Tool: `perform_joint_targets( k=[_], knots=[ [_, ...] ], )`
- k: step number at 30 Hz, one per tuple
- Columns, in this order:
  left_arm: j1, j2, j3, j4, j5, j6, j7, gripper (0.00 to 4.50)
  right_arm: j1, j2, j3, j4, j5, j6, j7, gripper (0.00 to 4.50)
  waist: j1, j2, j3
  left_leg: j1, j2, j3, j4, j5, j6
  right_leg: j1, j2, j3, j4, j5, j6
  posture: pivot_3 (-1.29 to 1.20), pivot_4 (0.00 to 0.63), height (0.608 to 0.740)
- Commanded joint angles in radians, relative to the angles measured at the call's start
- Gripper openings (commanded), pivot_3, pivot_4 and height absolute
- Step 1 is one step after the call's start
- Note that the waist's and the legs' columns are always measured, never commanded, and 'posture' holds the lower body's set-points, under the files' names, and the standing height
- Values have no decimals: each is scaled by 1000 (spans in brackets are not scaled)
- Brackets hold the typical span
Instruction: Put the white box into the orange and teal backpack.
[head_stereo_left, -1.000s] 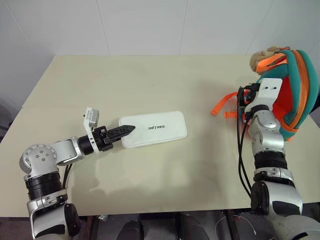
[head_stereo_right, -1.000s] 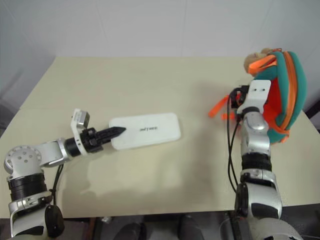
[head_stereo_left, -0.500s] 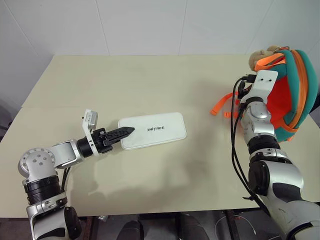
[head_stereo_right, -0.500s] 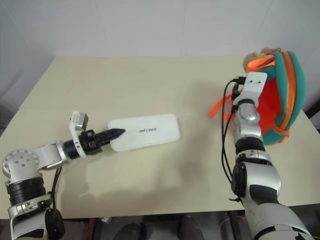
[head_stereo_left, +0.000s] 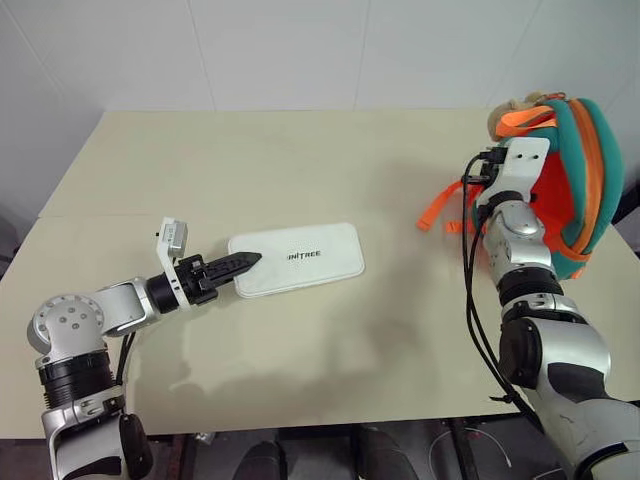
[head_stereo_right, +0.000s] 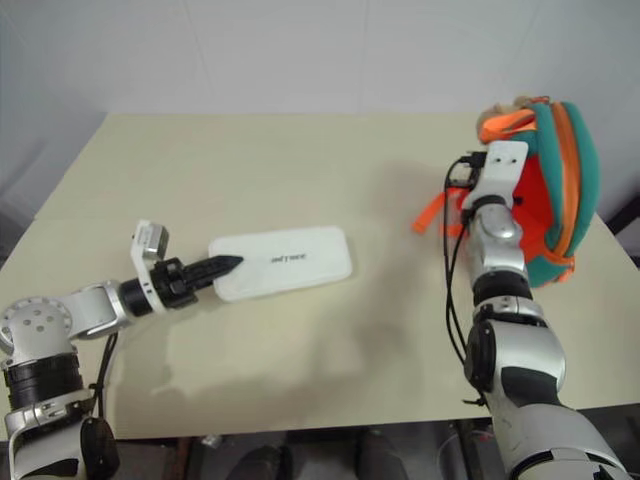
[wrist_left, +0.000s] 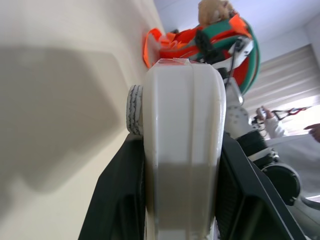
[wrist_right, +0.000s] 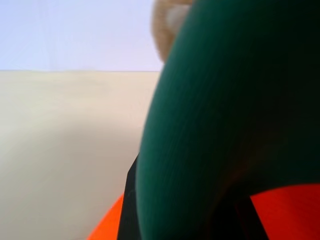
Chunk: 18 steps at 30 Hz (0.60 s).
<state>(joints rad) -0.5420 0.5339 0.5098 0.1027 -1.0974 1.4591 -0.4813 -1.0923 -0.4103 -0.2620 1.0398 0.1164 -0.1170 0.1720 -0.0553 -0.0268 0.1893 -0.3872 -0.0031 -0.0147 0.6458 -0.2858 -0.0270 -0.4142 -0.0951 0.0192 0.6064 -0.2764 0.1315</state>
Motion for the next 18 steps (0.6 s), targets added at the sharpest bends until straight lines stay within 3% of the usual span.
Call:
perform_joint_targets(
  k=[1, 10, 18],
  knots=[
    [-30, 40, 4, 17, -15, -15, -52, 1320, 31, 23, 40, -210, 59, 85, 162, 511, -4, 0, 0, 0, 0, 0, 0, 0, 0, 0, 0, 0, 0, 0, 0, 0, 150, 740],
    [-65, 174, -57, 127, 46, -48, -166, 1320, 265, 9, 109, -785, 200, 442, 345, 511, 2, 1, 1, -1, 1, 0, 0, -1, -1, -3, 0, 0, 2, 0, 0, 0, 150, 740],
    [-113, 255, -124, 246, 148, -144, -280, 1320, 338, -33, 113, -1016, 270, 618, 396, 511, 3, 1, 1, -2, 1, 1, -1, -1, -1, -5, 0, 1, 2, 0, 0, 0, 150, 740]
  ],
)
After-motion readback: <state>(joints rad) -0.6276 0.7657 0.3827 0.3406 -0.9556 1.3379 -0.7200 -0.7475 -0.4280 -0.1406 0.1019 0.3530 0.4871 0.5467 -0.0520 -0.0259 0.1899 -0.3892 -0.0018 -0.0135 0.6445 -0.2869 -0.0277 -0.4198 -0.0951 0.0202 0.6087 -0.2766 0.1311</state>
